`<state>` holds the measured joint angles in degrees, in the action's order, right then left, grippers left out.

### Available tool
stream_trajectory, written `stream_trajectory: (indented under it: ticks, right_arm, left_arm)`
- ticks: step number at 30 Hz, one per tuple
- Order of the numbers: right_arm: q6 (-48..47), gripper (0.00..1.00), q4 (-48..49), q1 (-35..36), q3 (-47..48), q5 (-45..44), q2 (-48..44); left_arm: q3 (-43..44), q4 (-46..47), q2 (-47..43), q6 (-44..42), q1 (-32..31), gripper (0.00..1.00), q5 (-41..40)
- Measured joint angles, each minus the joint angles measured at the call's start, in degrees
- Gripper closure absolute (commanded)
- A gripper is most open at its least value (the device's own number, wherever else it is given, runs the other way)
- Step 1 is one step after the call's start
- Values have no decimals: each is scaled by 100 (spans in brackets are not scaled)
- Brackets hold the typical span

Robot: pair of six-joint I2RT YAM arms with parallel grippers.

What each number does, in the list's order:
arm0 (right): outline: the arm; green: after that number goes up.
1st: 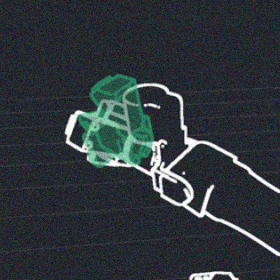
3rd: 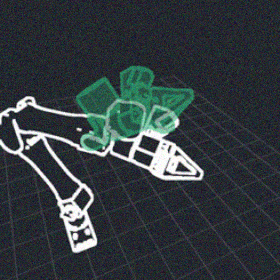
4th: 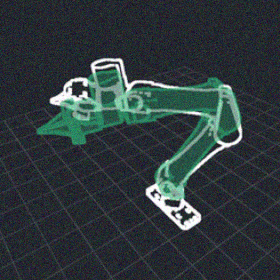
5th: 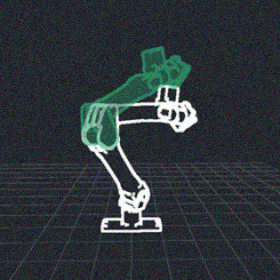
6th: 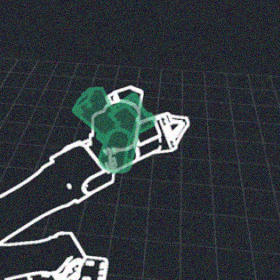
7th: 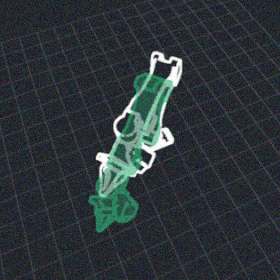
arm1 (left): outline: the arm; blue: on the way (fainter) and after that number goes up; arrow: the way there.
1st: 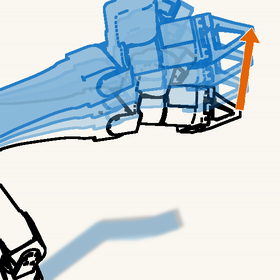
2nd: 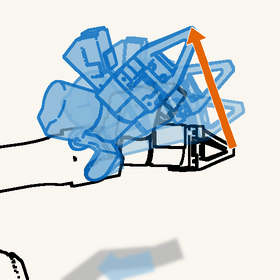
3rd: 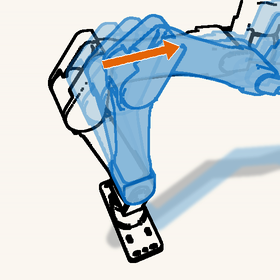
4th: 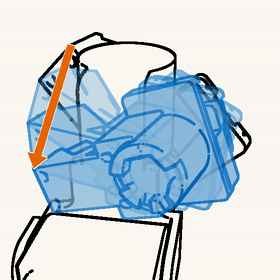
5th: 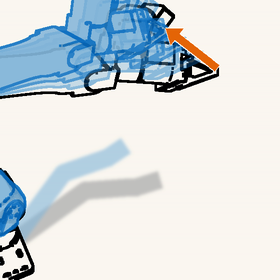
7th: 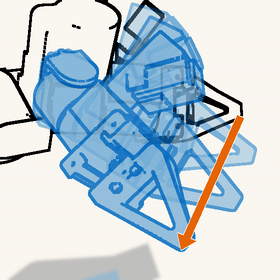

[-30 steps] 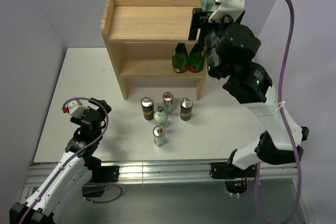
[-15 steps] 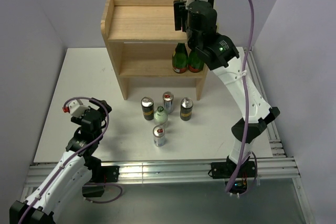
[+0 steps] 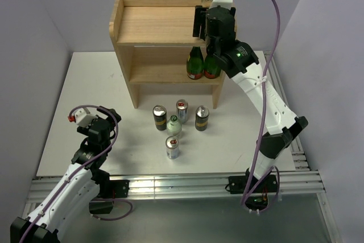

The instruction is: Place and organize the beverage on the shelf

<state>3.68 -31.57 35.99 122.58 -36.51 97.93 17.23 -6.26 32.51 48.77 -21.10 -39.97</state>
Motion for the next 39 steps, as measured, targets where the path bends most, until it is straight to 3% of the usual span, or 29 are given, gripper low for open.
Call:
stream_trajectory:
  ticks: [5,11,14,15,17,39]
  right_arm:
    - [356,100,435,-164,-656,-26,-372]
    - [457,100,511,-168,-763,-70,-428]
    - [470,54,507,-168,-763,-74,-428]
    - [481,29,507,-168,-763,-76,-428]
    - [529,1,509,-168,-763,-79,-428]
    - [688,0,525,-111,-750,24,-468]
  left_arm:
    - [0,0,2,0,0,7,0]
    - [0,0,37,0,0,7,0]
    - [0,0,37,0,0,7,0]
    - [0,0,37,0,0,7,0]
    - [0,0,37,0,-2,7,0]
    - [0,0,76,0,-17,7,-2]
